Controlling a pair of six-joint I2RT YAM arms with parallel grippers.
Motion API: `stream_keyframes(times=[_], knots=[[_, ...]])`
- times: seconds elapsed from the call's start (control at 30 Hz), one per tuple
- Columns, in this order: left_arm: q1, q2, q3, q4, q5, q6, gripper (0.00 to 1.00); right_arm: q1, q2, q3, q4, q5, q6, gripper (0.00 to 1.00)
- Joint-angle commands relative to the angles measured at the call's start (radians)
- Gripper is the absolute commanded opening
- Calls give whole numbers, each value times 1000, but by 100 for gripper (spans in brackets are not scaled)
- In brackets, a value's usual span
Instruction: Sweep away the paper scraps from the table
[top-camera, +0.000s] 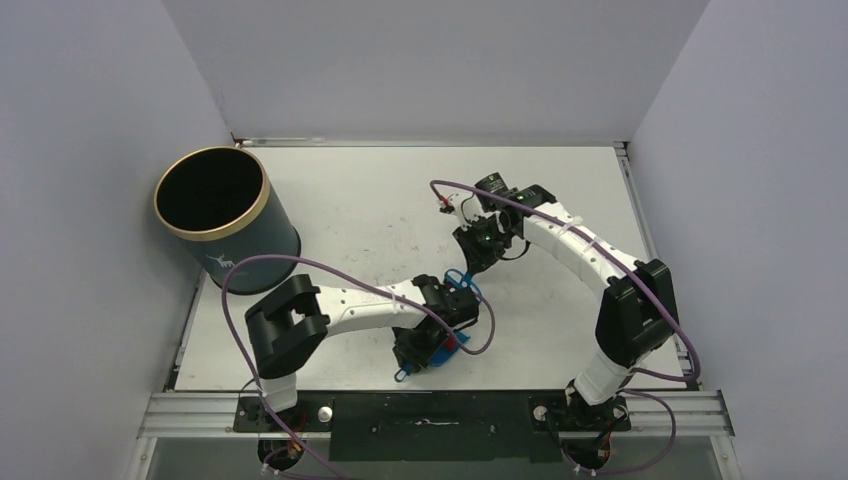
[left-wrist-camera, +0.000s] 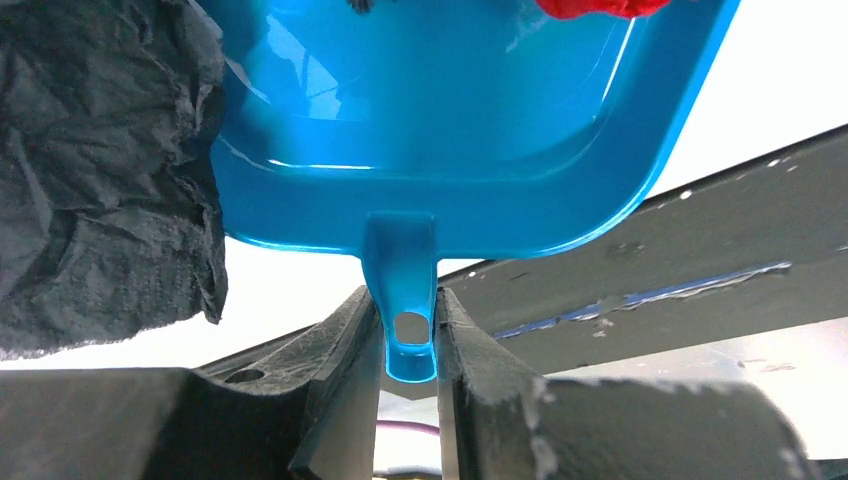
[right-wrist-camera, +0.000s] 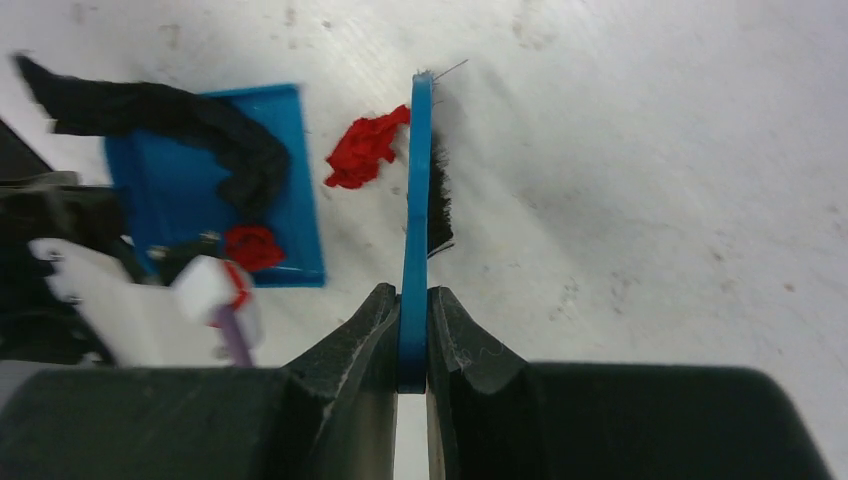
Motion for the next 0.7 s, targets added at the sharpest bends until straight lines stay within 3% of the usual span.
stream_keyframes(times=[0.0, 0.3, 0.67], knots=[[12, 65, 91, -3, 36, 42, 0, 45, 36, 6, 4, -178, 1, 5], [36, 93, 145, 14, -28, 32, 0, 54, 3, 107, -105, -209, -25, 5], [33, 0, 59, 178, -114, 2, 0, 45, -89, 170, -141, -29, -83, 5]])
